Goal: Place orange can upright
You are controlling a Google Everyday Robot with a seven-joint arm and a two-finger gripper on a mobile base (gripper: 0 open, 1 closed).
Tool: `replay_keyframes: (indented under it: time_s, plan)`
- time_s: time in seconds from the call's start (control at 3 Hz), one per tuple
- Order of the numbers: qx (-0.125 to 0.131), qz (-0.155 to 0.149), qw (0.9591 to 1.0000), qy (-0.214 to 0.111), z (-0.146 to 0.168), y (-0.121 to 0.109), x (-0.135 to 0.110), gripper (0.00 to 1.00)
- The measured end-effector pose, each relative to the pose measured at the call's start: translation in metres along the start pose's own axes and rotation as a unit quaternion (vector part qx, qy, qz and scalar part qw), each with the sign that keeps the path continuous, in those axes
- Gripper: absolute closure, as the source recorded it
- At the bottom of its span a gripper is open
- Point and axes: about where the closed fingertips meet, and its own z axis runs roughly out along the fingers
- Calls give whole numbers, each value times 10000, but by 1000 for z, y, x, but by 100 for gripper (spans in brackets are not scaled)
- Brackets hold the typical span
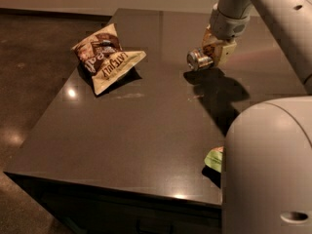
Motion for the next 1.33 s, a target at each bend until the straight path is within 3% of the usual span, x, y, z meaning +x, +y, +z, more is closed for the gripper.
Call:
replay_keyframes:
  time_s: [0.33, 0.67, 1.0, 1.33]
  plan:
    - [458, -235, 9982, 299, -28, 1, 12, 100]
    - [1099, -571, 9893, 776, -60, 2, 18, 100]
    - [1736, -1121, 9686, 1382, -82, 7, 15, 100]
    - [2135, -1484, 9491, 1777, -90, 7, 10, 100]
